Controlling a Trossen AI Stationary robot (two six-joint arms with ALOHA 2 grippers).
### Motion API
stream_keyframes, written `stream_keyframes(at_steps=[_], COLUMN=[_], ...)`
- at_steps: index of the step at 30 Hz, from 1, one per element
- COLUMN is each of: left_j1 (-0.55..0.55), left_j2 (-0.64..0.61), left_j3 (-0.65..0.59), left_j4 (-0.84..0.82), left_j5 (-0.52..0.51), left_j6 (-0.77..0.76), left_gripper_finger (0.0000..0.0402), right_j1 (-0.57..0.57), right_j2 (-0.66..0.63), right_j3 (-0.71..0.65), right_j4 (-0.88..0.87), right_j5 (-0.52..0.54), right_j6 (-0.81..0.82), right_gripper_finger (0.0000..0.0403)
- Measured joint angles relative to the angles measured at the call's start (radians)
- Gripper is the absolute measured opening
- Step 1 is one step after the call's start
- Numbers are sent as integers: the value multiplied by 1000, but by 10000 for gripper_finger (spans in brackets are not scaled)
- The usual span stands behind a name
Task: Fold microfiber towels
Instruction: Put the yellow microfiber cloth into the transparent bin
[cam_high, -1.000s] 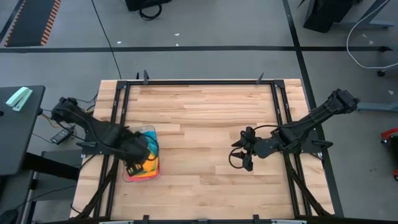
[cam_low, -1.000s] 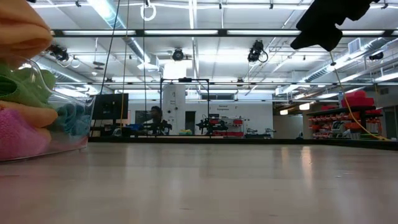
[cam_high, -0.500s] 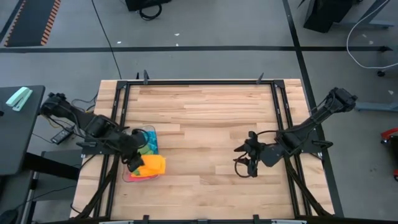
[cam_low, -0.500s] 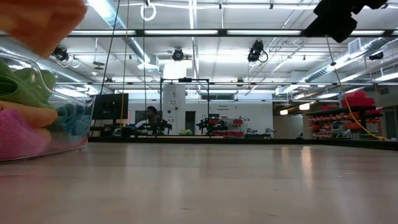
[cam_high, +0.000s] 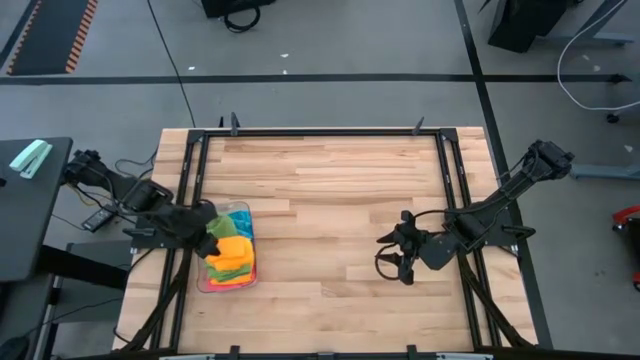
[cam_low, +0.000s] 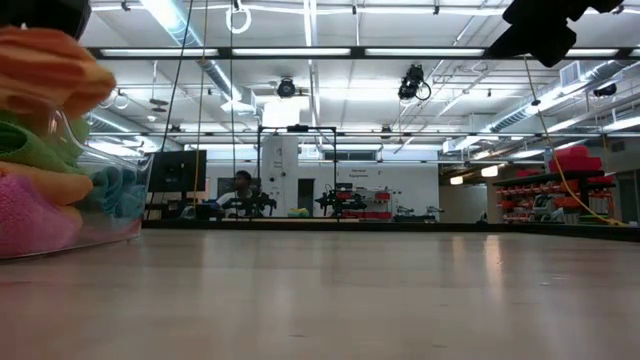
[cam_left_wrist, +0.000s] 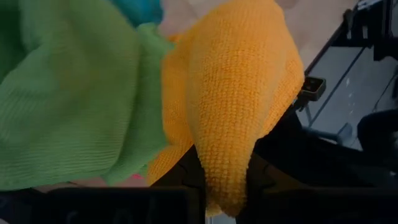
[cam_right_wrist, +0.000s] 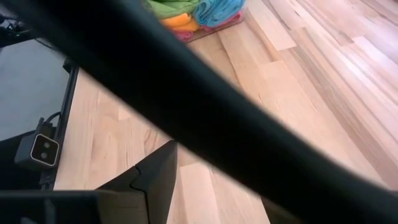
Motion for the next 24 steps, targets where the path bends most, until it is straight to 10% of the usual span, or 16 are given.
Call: stream_keyframes(at_steps=[12, 24], left_j1=[-1, 2], left_j2=[-119, -24], left_j3=[-213, -215], left_j4=[9, -5], left_j5=[22, 59], left_j6=[-128, 9], left_gripper_finger=[63, 208], right_j1=[0, -2], right_j2=[0, 0], right_j3=[0, 0], right_j4=[0, 5], right_j5=[17, 17], right_j6=[35, 39], right_gripper_finger=[208, 208])
